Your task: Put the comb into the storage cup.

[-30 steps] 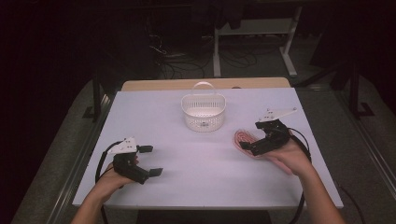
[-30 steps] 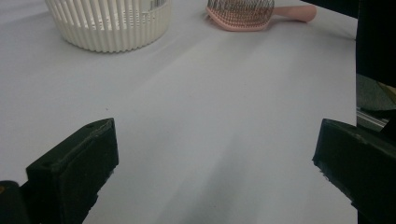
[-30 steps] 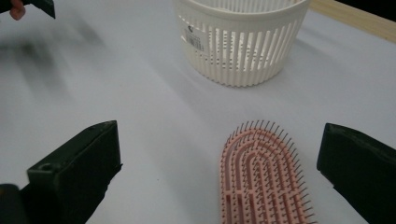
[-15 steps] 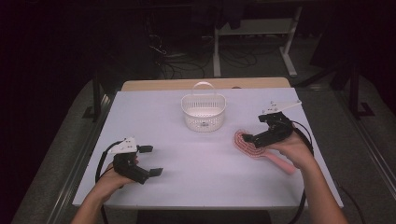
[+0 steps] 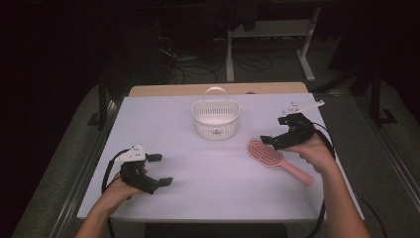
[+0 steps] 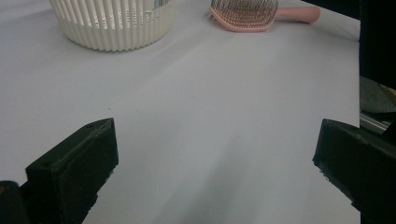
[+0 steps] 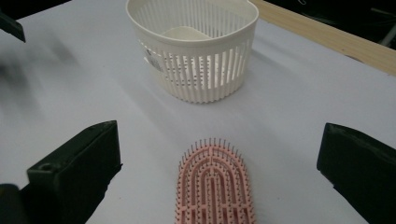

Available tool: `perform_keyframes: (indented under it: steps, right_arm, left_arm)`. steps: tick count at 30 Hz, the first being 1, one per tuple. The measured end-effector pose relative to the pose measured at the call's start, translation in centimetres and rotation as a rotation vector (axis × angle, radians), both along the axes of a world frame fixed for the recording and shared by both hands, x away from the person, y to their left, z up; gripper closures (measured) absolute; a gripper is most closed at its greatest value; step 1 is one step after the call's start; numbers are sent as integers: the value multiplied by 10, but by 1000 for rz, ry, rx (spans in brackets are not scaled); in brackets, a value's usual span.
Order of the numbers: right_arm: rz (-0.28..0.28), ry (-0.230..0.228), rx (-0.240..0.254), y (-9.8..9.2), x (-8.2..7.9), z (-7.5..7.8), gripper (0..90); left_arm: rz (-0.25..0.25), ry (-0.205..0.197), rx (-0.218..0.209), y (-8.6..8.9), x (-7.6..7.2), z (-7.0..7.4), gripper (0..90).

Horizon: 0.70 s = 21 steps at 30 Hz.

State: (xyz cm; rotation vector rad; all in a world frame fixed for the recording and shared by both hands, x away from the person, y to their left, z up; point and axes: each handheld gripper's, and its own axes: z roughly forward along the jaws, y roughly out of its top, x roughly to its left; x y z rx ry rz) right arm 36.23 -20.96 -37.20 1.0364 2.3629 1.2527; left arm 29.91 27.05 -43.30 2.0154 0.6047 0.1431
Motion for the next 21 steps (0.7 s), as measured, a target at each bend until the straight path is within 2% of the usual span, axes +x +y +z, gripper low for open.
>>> perform_keyframes:
  steps: [21]
  right_arm:
    - [-13, 33, -73, -14, -1, -4, 0]
  left_arm:
    - [-2, 0, 2, 1, -1, 1, 0]
